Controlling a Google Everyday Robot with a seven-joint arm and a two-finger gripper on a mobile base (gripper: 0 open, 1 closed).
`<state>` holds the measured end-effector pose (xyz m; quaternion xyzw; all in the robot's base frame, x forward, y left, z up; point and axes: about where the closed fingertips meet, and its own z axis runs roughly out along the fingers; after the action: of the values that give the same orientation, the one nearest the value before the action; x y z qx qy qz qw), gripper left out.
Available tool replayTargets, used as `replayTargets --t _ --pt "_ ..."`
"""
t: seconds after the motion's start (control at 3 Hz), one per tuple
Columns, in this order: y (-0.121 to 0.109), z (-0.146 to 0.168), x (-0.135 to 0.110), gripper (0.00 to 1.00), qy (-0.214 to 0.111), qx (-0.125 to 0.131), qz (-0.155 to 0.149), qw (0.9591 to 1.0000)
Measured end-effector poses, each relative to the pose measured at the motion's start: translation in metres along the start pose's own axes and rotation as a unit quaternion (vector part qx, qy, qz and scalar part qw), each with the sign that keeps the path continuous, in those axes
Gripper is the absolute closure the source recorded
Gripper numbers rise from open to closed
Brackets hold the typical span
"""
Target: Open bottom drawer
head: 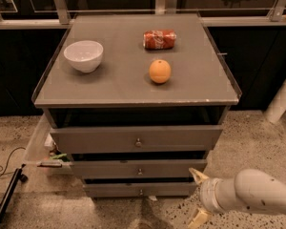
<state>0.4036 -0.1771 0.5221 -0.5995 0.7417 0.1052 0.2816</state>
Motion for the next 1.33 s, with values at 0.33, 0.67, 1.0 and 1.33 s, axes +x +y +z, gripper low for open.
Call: replayTargets --t 0.33,0.67,1.0,1.33 --pt "0.009 0.045 0.032 0.0 -0.018 0.027 -0.005 0.9995" --pt "0.002 0.082 0.059 0.0 -0.034 0.038 0.009 0.9987" --pt "0.003 0.084 0.059 0.0 -0.033 0.036 0.009 0.9987" --pt "-0.002 0.105 0.073 0.0 -0.024 0.035 0.022 0.9988"
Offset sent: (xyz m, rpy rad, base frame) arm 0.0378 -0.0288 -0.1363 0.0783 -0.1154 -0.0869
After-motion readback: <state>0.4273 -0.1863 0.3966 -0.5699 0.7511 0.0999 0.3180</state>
